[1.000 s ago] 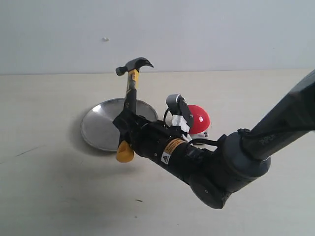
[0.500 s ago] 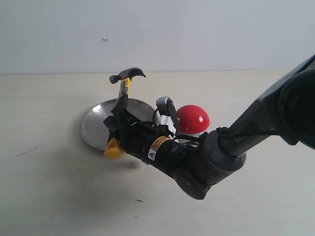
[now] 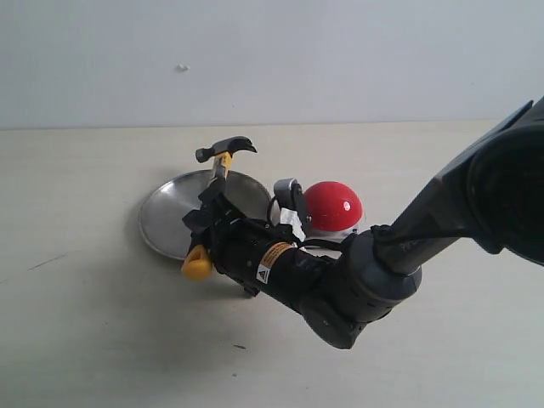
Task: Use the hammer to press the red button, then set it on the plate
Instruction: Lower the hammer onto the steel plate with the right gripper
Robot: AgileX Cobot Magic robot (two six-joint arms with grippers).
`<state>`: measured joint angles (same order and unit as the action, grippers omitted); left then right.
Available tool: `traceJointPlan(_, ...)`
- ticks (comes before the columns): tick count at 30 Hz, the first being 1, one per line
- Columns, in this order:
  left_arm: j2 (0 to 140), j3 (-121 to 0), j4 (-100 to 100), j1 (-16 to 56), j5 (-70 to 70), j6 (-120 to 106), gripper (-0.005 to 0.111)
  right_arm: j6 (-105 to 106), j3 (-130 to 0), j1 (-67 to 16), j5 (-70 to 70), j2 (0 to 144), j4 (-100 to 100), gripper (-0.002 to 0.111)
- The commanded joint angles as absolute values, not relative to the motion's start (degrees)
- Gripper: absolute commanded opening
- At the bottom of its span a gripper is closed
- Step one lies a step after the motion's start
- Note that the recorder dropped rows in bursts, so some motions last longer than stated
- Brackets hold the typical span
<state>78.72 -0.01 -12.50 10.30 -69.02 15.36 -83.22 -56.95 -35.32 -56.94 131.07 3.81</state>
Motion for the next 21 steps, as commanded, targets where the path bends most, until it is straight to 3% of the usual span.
traceJointPlan(1, 78.5, 0.0, -12.5, 10.7, -70.0, 15.7, 0.000, -82.7, -57.7, -35.2, -59.8, 130.7, 4.3, 0.001)
traceJointPlan(11, 78.5, 0.0, -12.5, 10.7, -70.0, 15.7, 0.000, -87.2, -57.7, -35.2, -59.8, 130.7, 3.4, 0.032)
traceJointPlan(21, 78.5, 0.0, -12.5, 10.7, -70.0, 15.7, 0.000, -89.1, -57.7, -35.2, -62.0, 130.5, 5.1, 0.045)
